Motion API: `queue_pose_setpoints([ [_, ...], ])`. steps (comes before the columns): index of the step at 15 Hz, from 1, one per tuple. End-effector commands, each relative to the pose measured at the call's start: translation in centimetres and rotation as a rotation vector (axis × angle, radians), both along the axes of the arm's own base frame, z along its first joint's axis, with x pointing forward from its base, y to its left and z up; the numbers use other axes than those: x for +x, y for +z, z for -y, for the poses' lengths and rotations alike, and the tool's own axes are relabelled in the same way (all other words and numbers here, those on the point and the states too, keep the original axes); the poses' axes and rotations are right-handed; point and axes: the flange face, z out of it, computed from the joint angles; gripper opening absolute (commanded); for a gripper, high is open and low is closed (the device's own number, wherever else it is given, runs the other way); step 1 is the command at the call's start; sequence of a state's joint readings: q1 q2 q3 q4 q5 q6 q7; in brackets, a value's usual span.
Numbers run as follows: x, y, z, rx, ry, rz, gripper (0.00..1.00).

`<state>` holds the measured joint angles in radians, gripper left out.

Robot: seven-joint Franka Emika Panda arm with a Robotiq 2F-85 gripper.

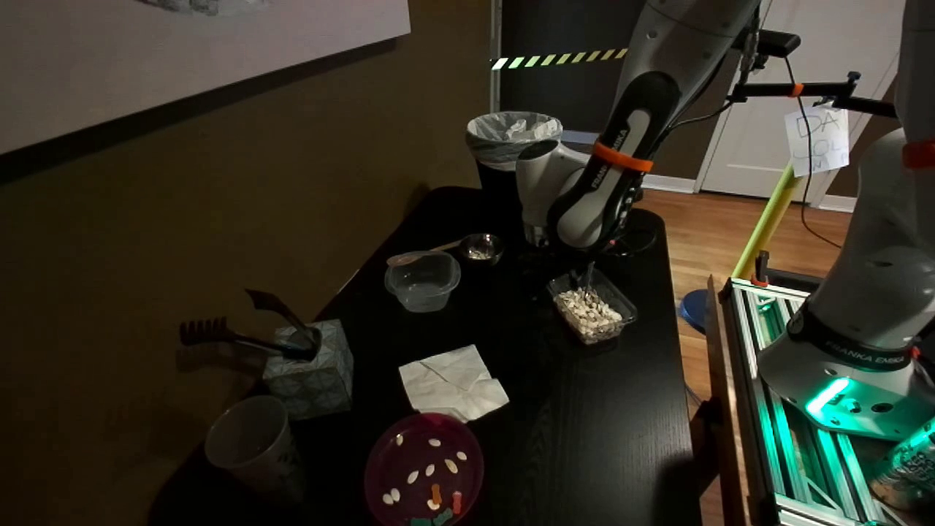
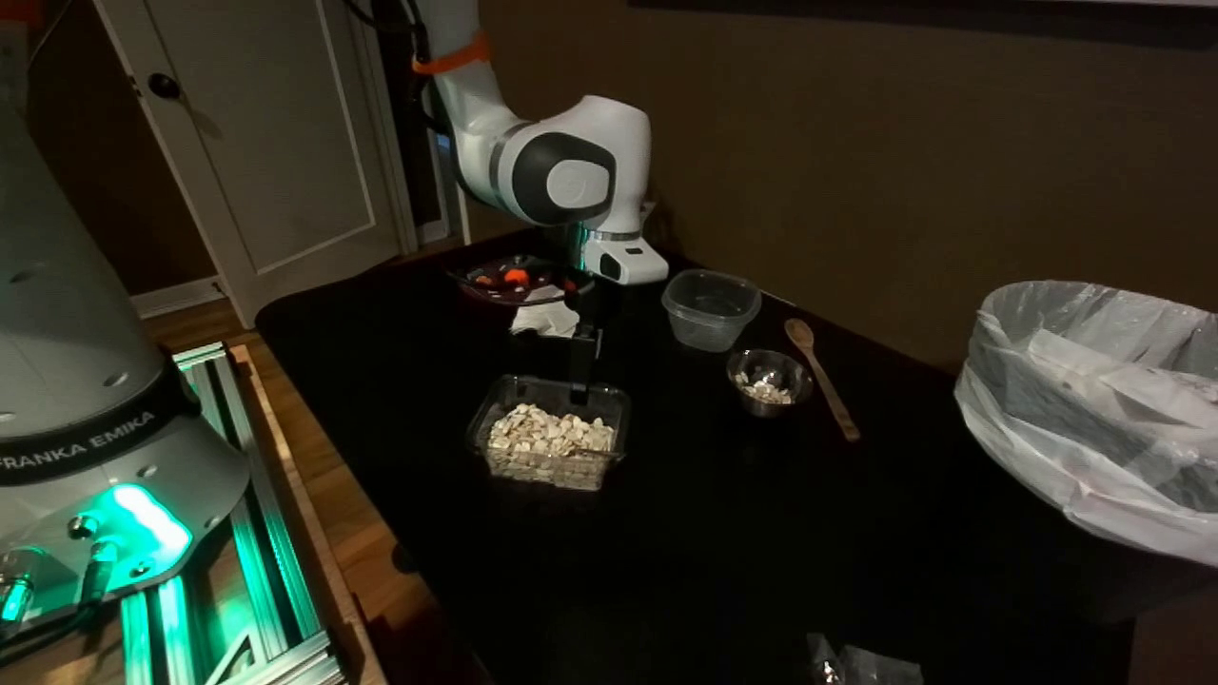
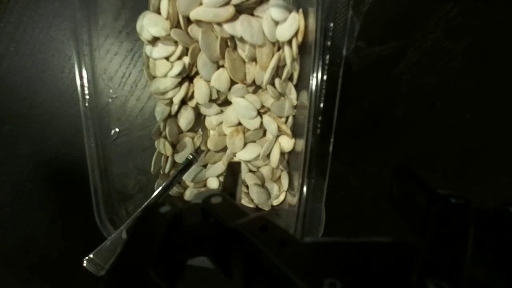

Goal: Move the clear container backwards.

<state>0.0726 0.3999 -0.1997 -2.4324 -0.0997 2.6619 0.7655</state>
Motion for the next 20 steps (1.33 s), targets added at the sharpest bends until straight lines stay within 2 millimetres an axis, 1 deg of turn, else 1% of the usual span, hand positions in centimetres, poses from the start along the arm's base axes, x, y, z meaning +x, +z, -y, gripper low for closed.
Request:
queue_pose_setpoints([
  [1, 0.7, -2.0, -0.1, -0.019, -0.028, -0.005, 0.64],
  [2, 0.6, -2.2, -0.2, -0.012, -0.029, -0.008, 0.64],
  [4, 0.4, -2.7, -0.3, -0.011, -0.025, -0.015, 0.49],
  [5, 0.3, -2.8, -0.4, -0.012, -0.025, -0.016, 0.39],
  [7, 0.1, -2.9, -0.6, -0.013, -0.022, -0.019, 0.26],
  [8, 0.1, -2.8, -0.7, -0.013, -0.019, -0.018, 0.17],
  [10, 0.1, -2.7, -0.8, -0.017, -0.018, -0.019, 0.03],
  [11, 0.1, -2.5, -0.8, -0.019, -0.017, -0.019, 0.00],
  [12, 0.1, -2.4, -0.9, -0.021, -0.017, -0.019, 0.00],
  [16, -0.1, -1.8, -1.0, -0.001, -0.036, -0.019, 0.01],
  [20, -0.2, -0.7, -1.4, 0.088, -0.079, -0.005, 0.01],
])
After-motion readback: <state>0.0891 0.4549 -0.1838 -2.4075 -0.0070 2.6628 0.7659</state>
